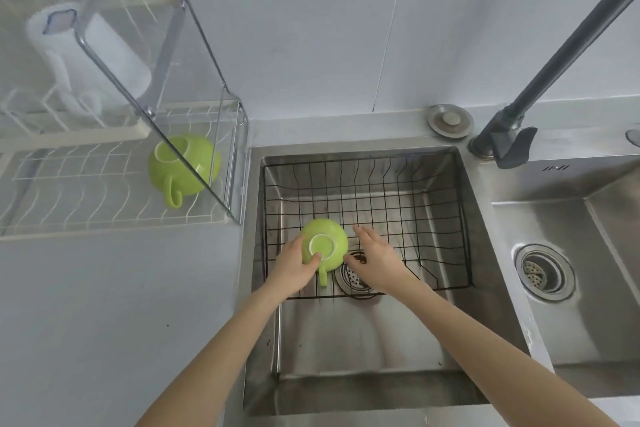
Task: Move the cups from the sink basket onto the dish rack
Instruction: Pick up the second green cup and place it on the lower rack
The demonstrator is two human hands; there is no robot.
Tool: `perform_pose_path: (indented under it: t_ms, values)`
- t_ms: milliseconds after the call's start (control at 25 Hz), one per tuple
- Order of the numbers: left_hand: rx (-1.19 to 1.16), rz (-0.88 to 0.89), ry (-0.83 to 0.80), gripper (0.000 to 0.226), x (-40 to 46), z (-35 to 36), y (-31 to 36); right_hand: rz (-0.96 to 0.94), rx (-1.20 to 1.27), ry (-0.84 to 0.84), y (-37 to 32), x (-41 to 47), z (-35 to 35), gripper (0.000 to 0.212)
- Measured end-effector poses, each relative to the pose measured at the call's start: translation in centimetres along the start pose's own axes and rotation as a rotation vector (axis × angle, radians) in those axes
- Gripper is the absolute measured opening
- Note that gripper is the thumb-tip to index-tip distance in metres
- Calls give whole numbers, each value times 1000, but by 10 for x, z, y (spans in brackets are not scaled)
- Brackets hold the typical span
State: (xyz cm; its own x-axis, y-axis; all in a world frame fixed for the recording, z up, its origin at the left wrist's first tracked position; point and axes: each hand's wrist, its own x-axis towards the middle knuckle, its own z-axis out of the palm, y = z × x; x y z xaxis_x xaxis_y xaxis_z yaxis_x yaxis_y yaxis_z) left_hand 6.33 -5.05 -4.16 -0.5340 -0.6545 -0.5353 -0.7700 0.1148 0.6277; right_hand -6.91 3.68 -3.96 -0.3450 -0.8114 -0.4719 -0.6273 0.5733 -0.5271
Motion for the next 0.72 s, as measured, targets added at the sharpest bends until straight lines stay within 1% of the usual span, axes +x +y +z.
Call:
perform_pose_path:
  t_ms: [200,400,520,720]
  values:
    - [-164,-162,23,43,33,14,-4,93,75,-89,10,29,19,65]
    - [-199,-255,10,53,58,27,-15,172,178,-150,15,52,28,63]
    - [-218,-286,35,49,65,31,-20,187,211,-166,16,63,34,64]
    - [-223,-318,58,42,74,36,-22,240,249,-131,14,72,41,64]
